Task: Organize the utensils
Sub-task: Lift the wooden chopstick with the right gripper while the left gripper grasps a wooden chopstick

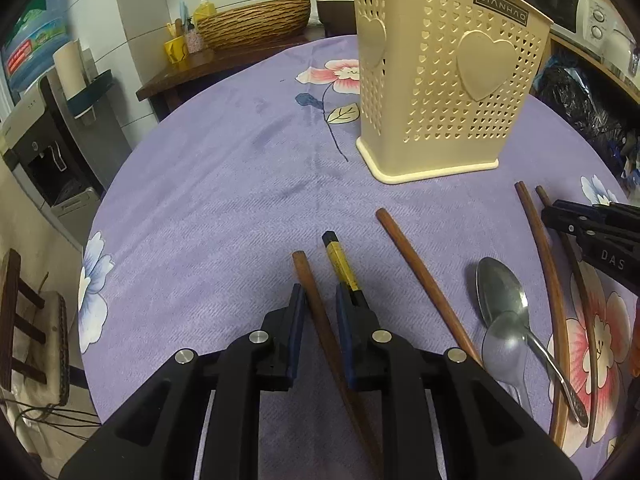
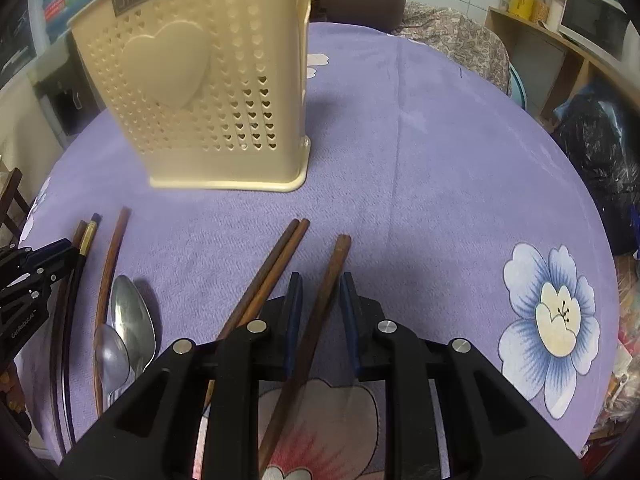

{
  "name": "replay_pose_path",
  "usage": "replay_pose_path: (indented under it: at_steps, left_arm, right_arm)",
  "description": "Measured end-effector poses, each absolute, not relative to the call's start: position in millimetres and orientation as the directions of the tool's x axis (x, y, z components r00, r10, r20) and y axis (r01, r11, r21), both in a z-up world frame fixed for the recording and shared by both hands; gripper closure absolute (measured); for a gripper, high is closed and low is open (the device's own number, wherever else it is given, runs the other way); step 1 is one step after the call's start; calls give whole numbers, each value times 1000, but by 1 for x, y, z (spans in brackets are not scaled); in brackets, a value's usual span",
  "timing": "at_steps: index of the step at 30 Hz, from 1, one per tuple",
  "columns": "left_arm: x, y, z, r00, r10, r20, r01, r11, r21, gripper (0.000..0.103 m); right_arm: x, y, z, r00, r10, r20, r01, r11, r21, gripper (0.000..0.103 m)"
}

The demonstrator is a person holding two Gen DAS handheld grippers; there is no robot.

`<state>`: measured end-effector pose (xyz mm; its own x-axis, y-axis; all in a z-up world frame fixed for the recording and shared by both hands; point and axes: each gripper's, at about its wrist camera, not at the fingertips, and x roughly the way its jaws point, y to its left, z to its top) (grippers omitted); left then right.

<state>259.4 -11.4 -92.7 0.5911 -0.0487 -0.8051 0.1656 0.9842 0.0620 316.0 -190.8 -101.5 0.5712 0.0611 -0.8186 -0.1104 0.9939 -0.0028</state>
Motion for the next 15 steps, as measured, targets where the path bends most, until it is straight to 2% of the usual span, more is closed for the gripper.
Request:
replay_pose_path:
  at_steps: [2,8,15]
  left_arm:
    - [263,-14,-92,588,-53,-807,178,982,65,91]
    - [268,-21,-92,595,-50,-802,199,976,87,93]
    - [268,-19,-80,629,-99,-771,196,980,34,94]
  right_arm:
    - [319,-190,-101,568,74,-820,-112,994,11,90]
    - [320,-192,-101,571,111,-814,-119,992,51,91]
    - [316,-204,-95,578,218,-786,-133,976,173,93]
